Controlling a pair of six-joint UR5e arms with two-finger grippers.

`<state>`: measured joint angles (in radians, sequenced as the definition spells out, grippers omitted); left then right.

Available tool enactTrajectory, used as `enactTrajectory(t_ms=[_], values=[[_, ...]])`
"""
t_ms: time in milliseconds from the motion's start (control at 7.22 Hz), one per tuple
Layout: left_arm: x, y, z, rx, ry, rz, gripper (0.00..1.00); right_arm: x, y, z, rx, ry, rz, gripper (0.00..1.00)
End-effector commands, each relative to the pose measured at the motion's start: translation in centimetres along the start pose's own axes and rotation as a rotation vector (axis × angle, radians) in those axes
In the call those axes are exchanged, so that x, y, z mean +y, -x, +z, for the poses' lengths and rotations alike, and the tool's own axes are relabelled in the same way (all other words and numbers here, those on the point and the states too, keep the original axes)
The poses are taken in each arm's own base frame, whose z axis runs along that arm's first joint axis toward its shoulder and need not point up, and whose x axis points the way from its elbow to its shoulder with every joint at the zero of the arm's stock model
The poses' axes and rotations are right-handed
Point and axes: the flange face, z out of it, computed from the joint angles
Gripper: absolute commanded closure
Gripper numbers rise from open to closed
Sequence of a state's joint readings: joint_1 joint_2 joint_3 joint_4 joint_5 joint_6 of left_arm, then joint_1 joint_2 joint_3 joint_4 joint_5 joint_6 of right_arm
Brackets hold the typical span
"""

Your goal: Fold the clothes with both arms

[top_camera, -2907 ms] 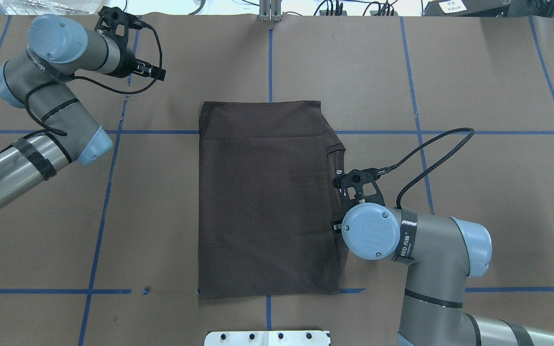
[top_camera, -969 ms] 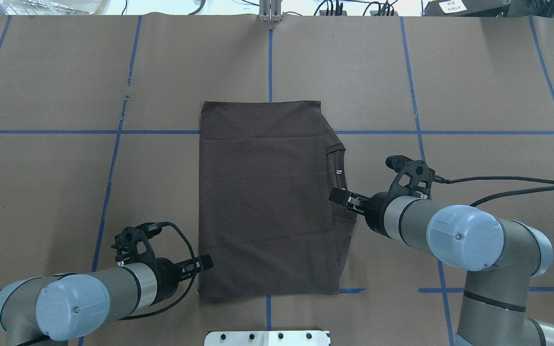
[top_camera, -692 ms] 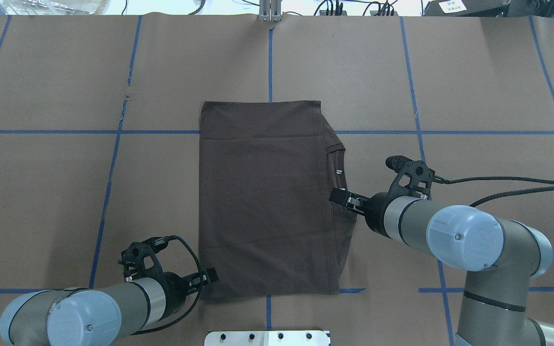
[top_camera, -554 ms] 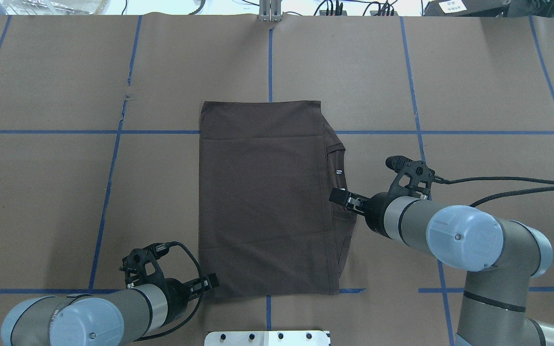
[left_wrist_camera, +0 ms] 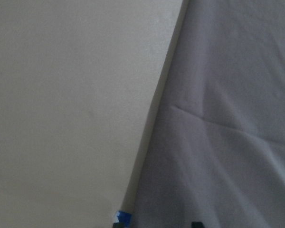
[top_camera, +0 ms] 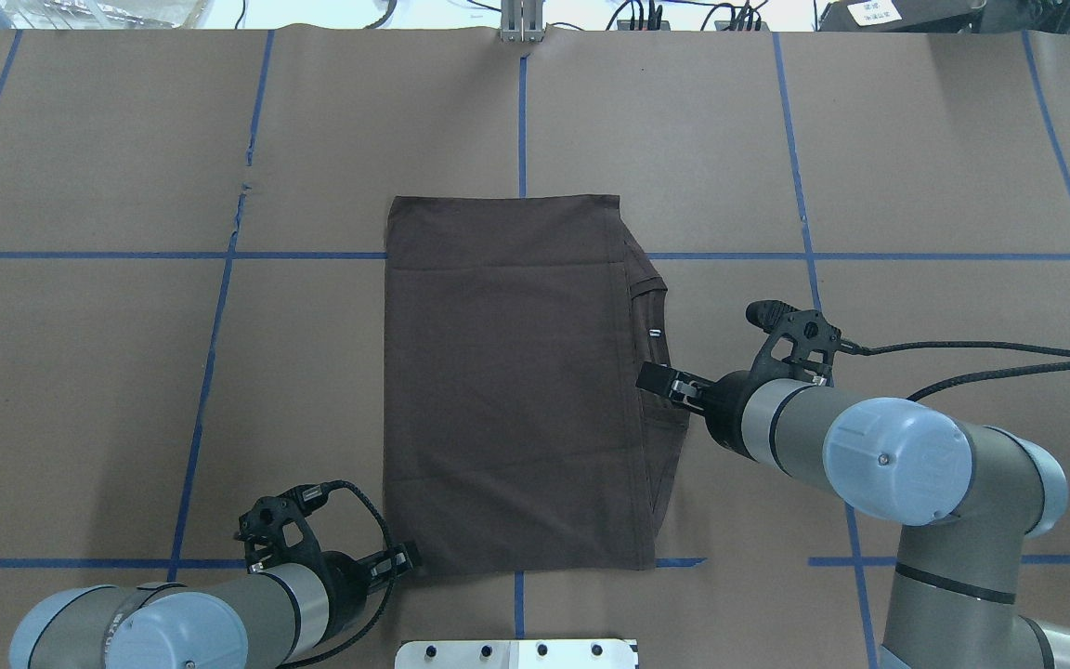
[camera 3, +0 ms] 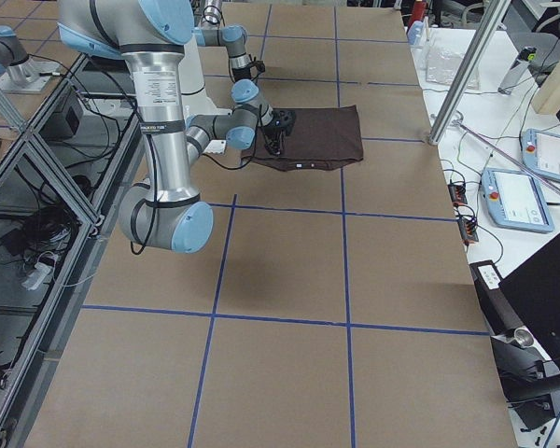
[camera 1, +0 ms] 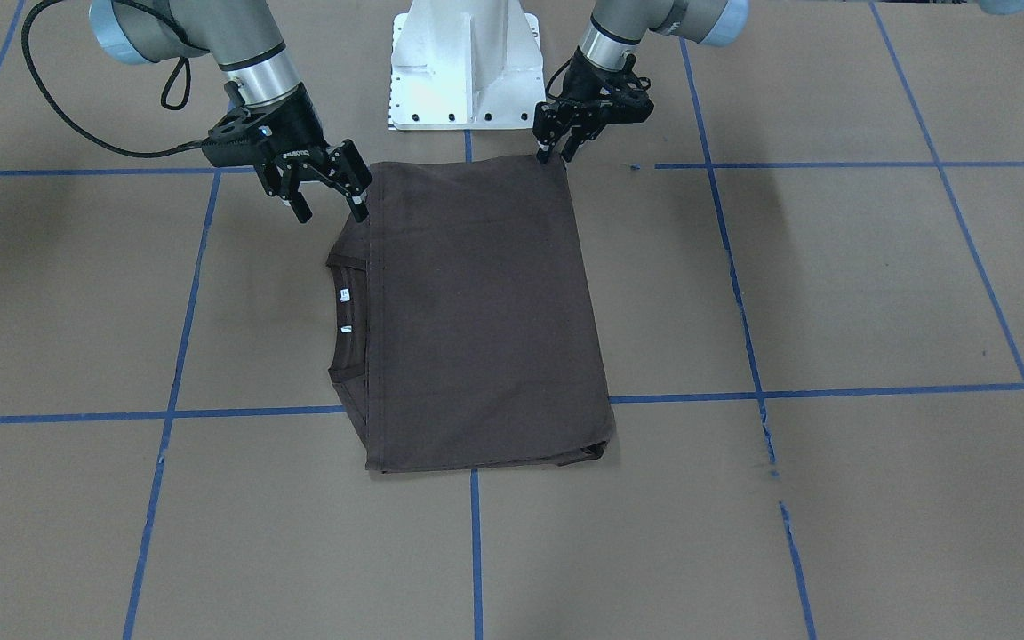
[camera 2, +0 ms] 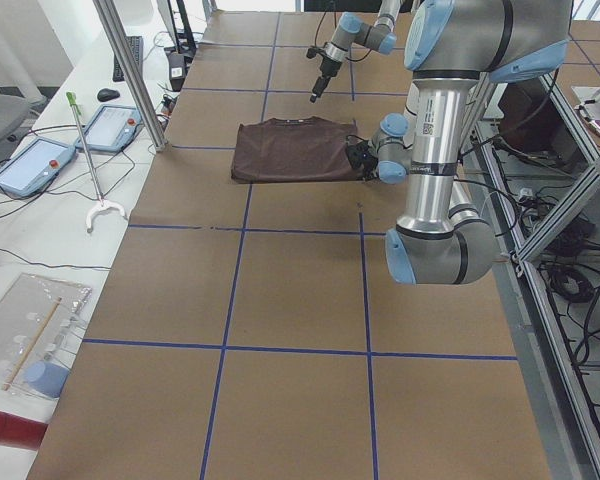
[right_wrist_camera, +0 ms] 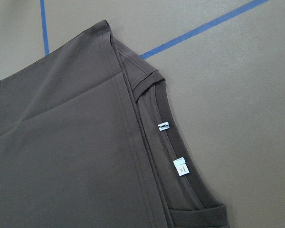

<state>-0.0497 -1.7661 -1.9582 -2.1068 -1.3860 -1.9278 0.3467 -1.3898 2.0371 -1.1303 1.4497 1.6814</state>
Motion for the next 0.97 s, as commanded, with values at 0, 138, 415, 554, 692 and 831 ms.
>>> enactTrajectory(t_ms=[0,138,415,554,692,831], values=[[0.22,0.06,0.09,-0.002,0.004,0.001,0.44,-0.03,0.0,0.0,0.0,-0.003,0.0,0.0],[0.29,-0.17,0.06,0.002,0.003,0.001,0.44,-0.03,0.0,0.0,0.0,-0.003,0.0,0.0],[0.27,-0.13,0.13,0.001,0.001,-0.001,0.52,-0.03,0.0,0.0,0.0,-0.003,0.0,0.0],[0.15,-0.17,0.24,0.005,-0.013,0.0,0.54,-0.03,0.0,0.0,0.0,-0.003,0.0,0.0],[0.14,-0.13,0.31,0.004,-0.014,0.001,0.54,-0.03,0.0,0.0,0.0,-0.003,0.0,0.0],[0.24,-0.1,0.32,0.003,-0.011,0.004,0.54,-0.05,0.0,0.0,0.0,-0.005,0.0,0.0]])
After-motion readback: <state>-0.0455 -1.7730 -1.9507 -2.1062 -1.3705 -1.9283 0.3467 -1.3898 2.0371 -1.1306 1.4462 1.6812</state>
